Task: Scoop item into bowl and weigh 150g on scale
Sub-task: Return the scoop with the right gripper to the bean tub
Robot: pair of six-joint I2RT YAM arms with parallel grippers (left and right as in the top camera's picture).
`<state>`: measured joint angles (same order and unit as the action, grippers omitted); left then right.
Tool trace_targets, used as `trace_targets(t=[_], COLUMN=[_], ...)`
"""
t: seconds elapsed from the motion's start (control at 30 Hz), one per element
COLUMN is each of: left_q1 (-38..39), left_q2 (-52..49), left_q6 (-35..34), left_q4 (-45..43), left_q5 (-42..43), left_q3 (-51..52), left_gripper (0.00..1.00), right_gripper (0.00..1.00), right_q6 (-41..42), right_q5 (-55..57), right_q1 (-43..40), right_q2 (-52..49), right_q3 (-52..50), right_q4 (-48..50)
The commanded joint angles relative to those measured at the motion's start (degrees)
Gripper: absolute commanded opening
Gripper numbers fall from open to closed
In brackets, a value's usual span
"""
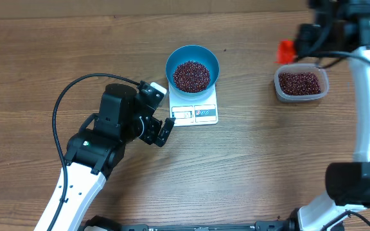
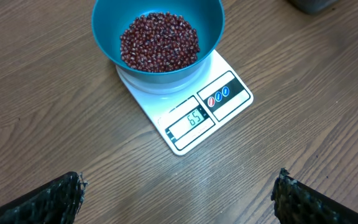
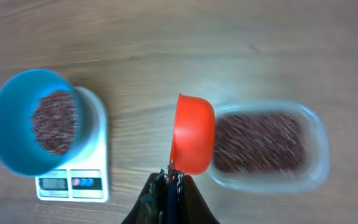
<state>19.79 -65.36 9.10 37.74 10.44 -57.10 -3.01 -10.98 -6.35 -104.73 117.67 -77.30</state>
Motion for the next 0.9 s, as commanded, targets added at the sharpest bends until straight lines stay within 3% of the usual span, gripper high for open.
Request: trace_targets(t=[0.0, 0.23, 0.53, 0.87], left_q1=[0.11, 0.11, 0.11, 0.11], left_q2=[0.13, 0.13, 0.11, 0.11], left_q6=[-0.55, -0.55, -0.55, -0.55], left_q4=[-0.04, -0.04, -0.04, -0.04], left_q5=[-0.35, -0.35, -0.35, -0.35], left_q3=[-1.29, -1.29, -1.29, -1.29], left_gripper=[1.00, 1.00, 1.00, 0.99], right_gripper=[0.04, 0.04, 0.04, 0.04], right_q6=[-0.61, -5.03, -5.01, -5.03], right_q5=[-2.43, -1.42, 1.05, 0.15], right_q1=[-4.87, -9.94, -10.01, -9.86], right_q2=[1.05, 0.87, 0.66, -0.50], right_q3=[-0.02, -8.96, -22.05, -29.35], right_q4=[-0.50, 1.09, 14.01, 22.82])
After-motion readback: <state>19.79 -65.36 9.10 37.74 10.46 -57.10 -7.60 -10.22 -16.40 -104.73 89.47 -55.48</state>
